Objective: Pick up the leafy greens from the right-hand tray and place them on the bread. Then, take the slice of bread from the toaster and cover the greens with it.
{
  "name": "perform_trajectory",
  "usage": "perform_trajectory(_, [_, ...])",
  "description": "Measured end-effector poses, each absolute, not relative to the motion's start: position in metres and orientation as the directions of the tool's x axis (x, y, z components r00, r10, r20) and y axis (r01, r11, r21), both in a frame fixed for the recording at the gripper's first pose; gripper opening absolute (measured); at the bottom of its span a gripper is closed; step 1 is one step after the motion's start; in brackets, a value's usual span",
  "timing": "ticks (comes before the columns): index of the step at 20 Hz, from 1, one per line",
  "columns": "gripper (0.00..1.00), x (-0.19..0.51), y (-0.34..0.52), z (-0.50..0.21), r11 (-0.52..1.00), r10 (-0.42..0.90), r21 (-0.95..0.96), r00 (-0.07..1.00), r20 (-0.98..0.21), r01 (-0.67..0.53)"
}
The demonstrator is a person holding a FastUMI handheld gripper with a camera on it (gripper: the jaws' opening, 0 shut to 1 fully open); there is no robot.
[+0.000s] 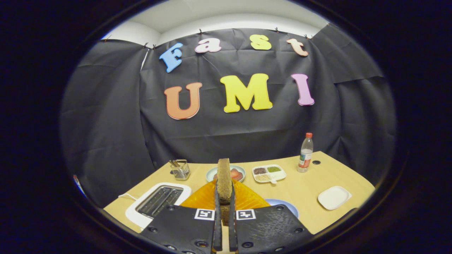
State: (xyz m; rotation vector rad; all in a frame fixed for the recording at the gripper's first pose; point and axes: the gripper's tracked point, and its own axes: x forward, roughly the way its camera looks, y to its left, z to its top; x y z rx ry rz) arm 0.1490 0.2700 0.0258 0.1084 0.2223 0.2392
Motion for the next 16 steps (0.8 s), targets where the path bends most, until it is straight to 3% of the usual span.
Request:
perform_trajectory(13, [0.07, 0.186, 0.234, -0.092, 0.846, 0.323, 0.515, 0.901, -0.291, -0.137])
perform_trajectory(16, [0.07, 0.190, 0.221, -0.115, 0.848, 0.316, 0.519, 0.889, -0.331, -0.108])
